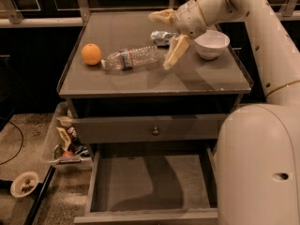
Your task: Place water bottle into middle drawer
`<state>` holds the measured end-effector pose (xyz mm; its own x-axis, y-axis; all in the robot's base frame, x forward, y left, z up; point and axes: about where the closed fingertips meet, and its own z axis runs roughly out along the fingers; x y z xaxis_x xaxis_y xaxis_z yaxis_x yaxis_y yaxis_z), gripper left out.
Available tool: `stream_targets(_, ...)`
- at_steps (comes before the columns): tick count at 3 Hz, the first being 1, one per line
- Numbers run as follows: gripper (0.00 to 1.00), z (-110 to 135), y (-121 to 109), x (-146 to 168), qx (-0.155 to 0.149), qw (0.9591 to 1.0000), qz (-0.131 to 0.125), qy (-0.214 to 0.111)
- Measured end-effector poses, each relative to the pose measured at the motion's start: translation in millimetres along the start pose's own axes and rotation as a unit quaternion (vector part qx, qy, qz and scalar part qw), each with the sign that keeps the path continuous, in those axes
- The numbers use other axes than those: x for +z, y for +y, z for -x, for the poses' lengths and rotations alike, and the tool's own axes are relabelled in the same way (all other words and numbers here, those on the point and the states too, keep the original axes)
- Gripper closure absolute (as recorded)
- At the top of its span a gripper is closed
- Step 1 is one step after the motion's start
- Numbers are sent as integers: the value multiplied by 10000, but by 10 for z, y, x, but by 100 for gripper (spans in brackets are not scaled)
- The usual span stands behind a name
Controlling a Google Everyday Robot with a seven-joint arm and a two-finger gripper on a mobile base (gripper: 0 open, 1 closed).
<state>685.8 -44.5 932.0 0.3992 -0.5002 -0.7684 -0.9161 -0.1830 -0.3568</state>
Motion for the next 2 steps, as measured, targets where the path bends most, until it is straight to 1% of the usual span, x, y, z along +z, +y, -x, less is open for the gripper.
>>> stream_targets(1, 0, -57, -229, 136, 416, 9972, -171, 589)
stream_targets(2, 0, -85, -313, 348, 605, 9935, -25, 963)
